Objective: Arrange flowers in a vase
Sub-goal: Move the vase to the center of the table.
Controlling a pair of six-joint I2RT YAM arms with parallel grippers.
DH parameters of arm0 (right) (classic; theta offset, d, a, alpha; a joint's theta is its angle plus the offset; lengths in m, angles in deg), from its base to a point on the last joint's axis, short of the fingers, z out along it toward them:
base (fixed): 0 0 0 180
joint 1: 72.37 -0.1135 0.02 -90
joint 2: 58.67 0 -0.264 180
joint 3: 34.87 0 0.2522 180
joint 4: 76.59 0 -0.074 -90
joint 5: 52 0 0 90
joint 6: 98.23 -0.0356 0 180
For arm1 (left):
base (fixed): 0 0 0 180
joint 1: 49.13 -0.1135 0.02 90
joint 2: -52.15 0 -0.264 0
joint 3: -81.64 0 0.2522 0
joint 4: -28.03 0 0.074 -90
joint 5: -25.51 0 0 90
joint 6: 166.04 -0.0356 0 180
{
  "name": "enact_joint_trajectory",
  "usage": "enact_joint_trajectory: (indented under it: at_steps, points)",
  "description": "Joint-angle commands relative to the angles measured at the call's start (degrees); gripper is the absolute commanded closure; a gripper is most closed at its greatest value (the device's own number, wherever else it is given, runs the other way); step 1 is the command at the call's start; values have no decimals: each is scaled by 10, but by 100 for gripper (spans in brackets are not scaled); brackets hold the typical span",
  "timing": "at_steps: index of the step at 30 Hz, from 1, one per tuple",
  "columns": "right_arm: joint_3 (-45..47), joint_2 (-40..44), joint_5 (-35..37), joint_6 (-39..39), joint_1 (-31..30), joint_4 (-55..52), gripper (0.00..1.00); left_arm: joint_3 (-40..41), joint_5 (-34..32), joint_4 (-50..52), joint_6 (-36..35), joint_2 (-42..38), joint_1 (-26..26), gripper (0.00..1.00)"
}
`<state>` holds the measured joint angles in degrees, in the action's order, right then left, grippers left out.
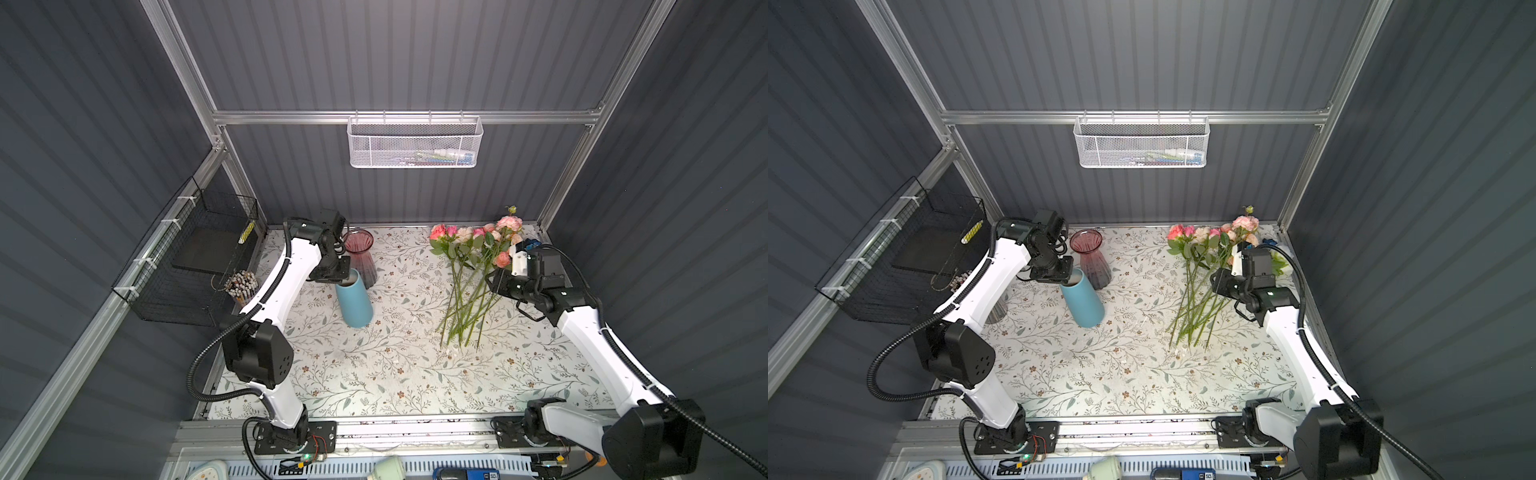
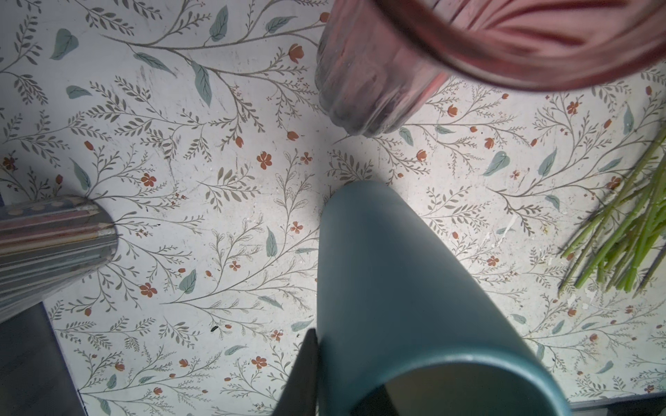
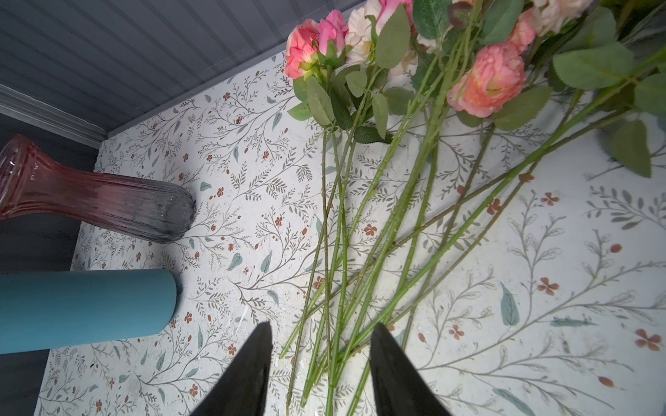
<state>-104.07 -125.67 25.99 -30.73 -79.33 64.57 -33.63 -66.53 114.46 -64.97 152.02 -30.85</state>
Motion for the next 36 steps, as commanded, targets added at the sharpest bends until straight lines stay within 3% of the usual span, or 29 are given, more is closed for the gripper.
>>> enact_joint_trajectory:
  at_steps: [1,4,22,36]
  points:
    - [5,12,3,4,-3,1,53,11,61,12,-1,-3,4,95]
    - [7,15,3,4,-3,6,53,8,66,15,-1,-5,4,100]
    - [8,23,4,3,-3,9,53,-23,44,34,10,-22,25,100]
    - [9,24,0,3,-3,9,53,-236,-138,115,73,99,237,100]
